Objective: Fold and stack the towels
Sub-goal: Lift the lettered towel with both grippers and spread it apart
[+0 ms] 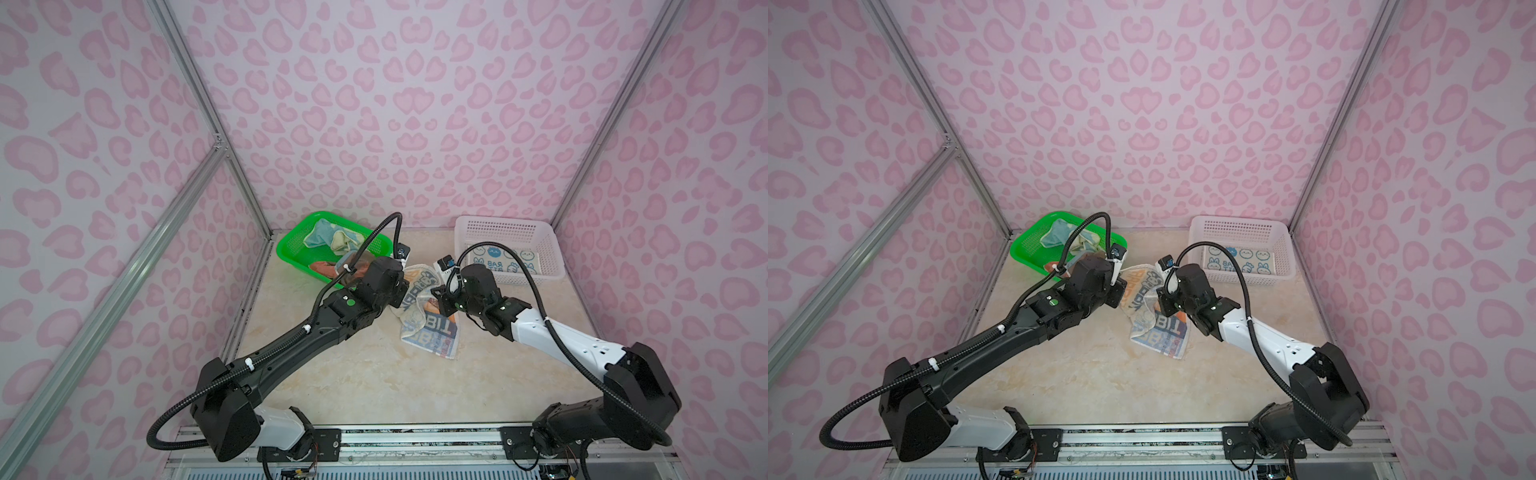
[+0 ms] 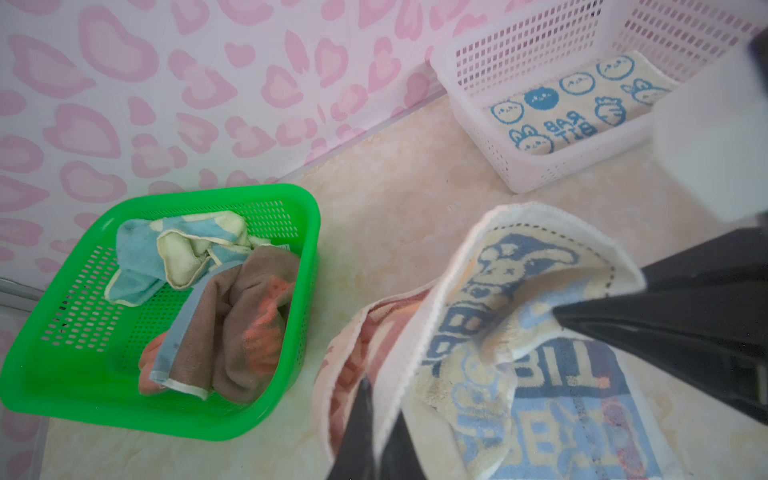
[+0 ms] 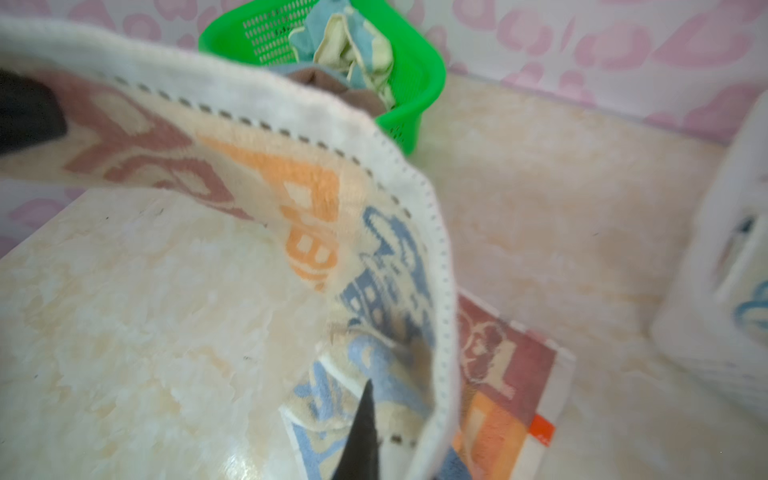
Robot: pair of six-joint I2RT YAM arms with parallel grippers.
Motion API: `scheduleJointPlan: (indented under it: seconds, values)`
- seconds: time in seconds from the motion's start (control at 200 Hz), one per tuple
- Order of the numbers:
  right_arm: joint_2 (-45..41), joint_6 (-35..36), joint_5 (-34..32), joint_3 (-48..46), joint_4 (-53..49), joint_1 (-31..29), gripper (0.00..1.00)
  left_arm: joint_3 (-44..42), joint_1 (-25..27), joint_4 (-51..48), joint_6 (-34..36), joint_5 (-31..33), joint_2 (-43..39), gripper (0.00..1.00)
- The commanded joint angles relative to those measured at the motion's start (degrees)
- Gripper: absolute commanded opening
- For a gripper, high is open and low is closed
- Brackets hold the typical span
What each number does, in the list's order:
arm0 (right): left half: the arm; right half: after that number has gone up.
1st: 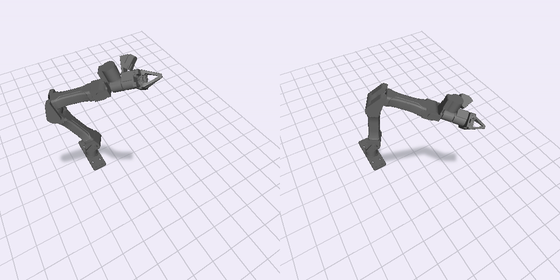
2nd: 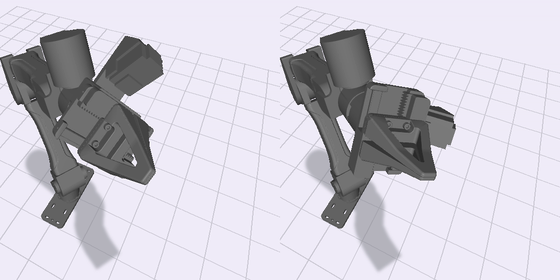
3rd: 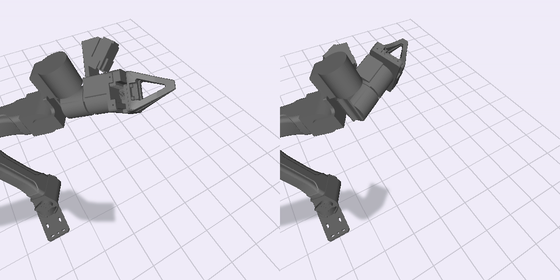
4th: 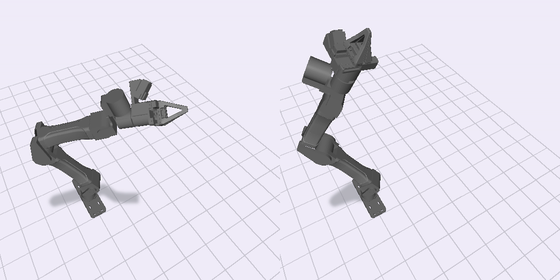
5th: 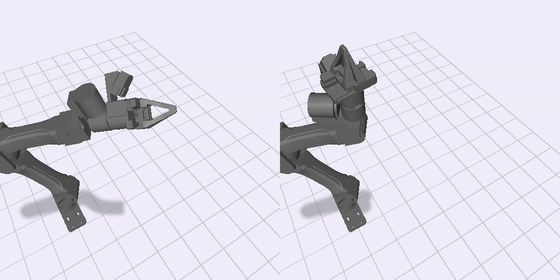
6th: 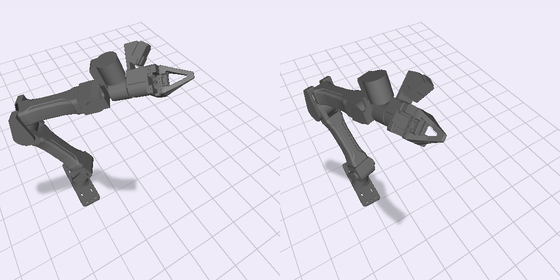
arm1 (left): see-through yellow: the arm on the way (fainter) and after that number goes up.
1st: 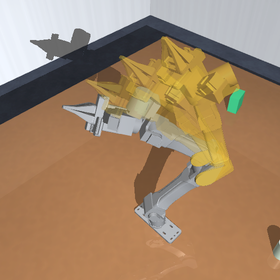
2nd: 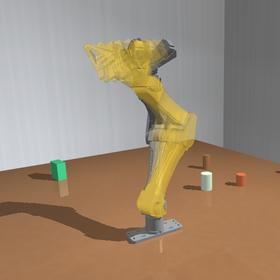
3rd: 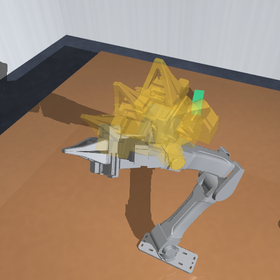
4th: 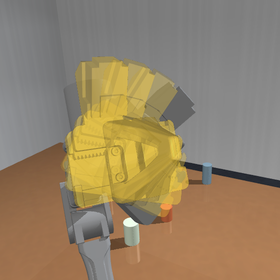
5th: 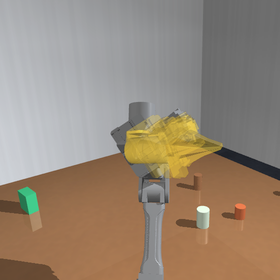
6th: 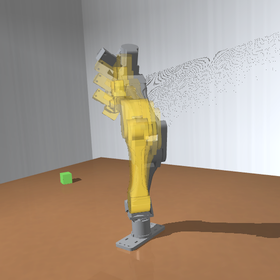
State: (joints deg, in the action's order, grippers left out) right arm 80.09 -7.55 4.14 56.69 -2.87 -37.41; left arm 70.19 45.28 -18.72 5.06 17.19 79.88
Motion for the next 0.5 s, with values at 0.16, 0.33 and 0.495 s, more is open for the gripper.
scheduleJointPlan:
  seconds: [0.16,0.33,0.495]
  values:
    - [-6.8,18.3,-12.0,16.0,-23.1,2.9,0.00,12.5,0.0,-8.1,-0.3,5.0,-2.8,0.02]
    - [-10.6,25.9,-12.2,23.0,-29.7,3.3,0.00,20.7,-0.1,-12.8,-1.2,4.6,-5.4,0.02]
    - [-15.8,26.7,-8.0,27.6,-34.4,3.3,0.00,25.1,-0.1,-15.8,-3.1,-1.1,-8.8,0.02]
